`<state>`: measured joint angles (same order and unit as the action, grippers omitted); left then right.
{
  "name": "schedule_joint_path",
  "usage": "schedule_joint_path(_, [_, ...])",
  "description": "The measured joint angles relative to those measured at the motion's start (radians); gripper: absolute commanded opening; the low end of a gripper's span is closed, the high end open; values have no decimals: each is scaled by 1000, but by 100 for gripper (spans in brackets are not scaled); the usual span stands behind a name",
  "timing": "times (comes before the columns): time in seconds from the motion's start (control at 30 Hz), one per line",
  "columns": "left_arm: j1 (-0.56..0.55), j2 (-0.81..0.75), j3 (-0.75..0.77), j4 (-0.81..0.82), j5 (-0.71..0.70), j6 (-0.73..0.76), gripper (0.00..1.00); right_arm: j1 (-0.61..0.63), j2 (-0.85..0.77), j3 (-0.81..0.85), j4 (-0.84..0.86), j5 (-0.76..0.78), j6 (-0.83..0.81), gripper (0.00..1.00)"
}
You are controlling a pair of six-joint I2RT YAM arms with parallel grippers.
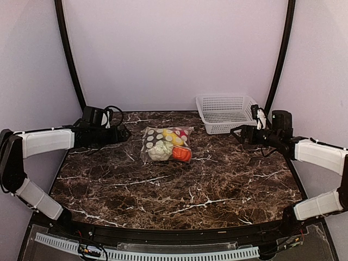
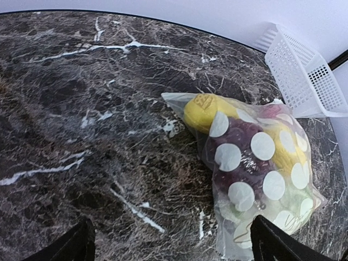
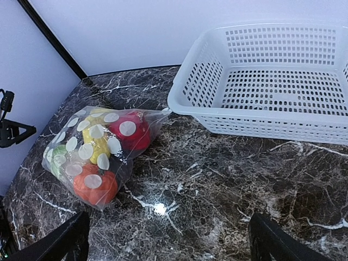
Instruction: Open the zip-top bag and remove the fake food
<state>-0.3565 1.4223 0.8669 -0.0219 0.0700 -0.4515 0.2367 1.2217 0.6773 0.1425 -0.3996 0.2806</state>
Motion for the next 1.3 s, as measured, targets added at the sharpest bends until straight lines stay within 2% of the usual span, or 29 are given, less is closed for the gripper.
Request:
schedule_joint_path(0.5, [-9, 462, 418, 19, 259, 13, 99, 12, 8, -10, 45, -35, 2, 99])
schedule_joint_path(0.87, [-12, 765, 721, 4, 277, -89, 99, 13, -16, -40, 48, -49, 2, 99])
schedule_joint_path(1.3, [-12, 857, 769, 41, 256, -324, 98, 13, -19, -81, 82, -56, 20, 99])
